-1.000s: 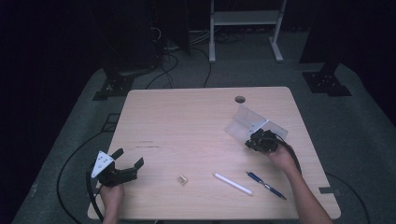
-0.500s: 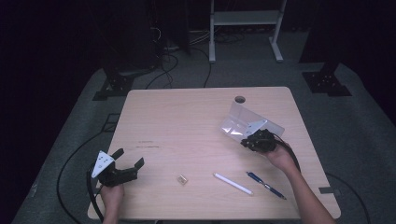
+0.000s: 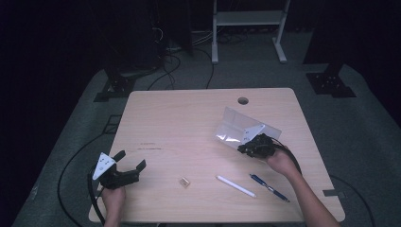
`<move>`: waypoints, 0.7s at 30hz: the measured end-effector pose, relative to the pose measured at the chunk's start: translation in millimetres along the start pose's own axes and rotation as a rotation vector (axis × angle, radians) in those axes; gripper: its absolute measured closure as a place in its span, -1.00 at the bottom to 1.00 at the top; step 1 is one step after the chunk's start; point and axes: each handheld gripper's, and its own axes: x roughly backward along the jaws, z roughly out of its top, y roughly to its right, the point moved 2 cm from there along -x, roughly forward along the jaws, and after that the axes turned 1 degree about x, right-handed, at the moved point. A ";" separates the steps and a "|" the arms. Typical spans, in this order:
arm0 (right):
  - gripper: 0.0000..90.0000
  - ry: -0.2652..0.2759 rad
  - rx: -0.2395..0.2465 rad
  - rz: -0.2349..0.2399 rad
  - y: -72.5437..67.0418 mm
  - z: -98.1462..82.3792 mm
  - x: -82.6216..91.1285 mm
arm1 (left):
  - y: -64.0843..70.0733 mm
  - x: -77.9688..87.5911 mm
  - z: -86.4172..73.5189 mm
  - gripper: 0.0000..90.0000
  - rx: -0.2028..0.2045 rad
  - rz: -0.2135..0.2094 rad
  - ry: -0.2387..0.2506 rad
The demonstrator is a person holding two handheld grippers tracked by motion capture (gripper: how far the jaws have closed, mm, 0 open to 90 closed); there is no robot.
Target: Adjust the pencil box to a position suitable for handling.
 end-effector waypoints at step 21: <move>0.91 0.045 0.128 0.109 -29.4 35.1 -16.8 | -1.0 0.2 0.2 -0.98 0.010 -0.006 0.004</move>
